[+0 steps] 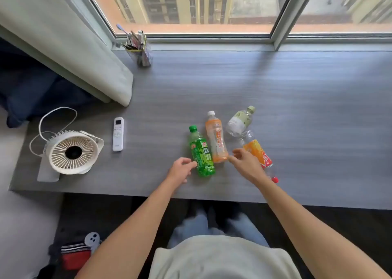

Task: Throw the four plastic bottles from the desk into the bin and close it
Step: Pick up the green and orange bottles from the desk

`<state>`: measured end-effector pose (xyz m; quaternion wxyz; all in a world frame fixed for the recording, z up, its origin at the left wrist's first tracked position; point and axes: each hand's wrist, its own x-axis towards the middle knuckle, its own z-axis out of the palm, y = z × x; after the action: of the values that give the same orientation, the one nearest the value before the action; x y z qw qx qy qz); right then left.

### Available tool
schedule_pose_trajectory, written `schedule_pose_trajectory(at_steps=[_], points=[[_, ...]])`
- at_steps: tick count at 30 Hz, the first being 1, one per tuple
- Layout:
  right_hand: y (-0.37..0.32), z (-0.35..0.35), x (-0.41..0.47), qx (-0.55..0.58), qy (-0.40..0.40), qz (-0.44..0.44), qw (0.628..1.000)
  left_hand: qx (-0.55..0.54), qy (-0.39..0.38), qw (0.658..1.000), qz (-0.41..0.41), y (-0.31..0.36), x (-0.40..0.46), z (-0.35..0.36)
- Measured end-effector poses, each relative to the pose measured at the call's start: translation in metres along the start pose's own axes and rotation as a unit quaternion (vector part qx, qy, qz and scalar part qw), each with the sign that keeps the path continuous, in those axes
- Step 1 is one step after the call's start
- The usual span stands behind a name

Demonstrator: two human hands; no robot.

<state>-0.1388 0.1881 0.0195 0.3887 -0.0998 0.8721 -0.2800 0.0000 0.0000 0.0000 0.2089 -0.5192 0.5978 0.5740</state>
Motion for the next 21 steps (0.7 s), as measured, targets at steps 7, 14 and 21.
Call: schedule_pose_trajectory(at_steps=[7, 14, 21], points=[[-0.036, 0.027, 0.051, 0.021, 0.002, 0.028, 0.999, -0.069, 0.036, 0.997, -0.02, 0.024, 0.028, 0.028], [-0.028, 0.054, 0.079, 0.058, 0.046, 0.049, 0.996, -0.084, 0.106, 0.991, -0.013, 0.015, 0.05, 0.048], [-0.016, 0.057, 0.069, 0.089, 0.02, 0.056, 0.994, -0.138, 0.063, 0.988, 0.001, 0.007, 0.042, 0.043]])
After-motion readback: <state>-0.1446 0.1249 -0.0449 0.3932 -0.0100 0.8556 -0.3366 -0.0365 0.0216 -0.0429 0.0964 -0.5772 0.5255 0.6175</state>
